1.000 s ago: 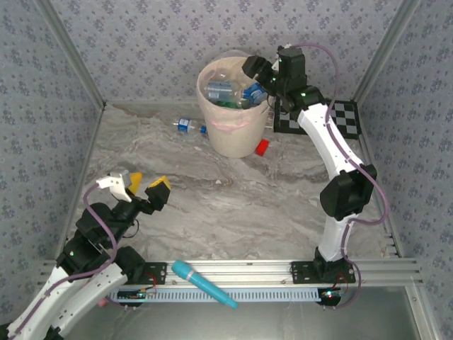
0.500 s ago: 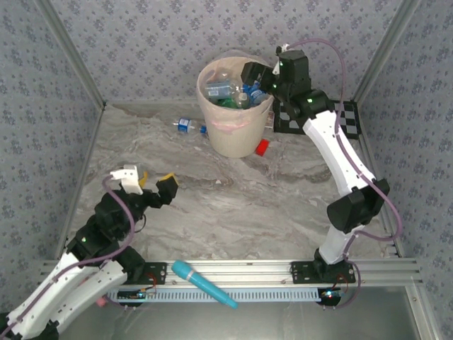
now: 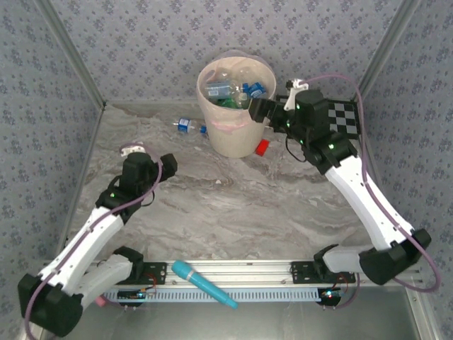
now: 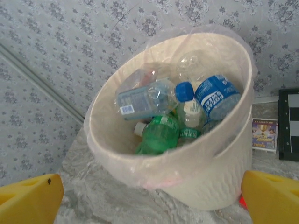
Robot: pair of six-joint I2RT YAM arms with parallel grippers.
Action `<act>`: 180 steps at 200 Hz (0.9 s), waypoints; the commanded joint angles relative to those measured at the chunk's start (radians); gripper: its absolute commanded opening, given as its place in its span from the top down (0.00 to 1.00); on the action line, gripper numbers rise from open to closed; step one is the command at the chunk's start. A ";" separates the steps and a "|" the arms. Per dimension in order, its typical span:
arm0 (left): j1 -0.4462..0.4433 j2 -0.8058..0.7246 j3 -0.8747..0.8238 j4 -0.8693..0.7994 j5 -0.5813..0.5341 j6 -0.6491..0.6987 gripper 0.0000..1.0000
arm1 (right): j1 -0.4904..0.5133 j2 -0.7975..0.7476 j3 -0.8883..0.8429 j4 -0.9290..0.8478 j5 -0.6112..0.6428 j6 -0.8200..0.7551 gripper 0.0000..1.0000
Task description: Put the plastic bottles in the bin
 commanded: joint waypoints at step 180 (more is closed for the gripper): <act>0.151 1.160 0.948 -0.020 0.042 -0.357 0.03 | 0.041 -0.536 -0.489 0.032 0.168 -0.059 0.00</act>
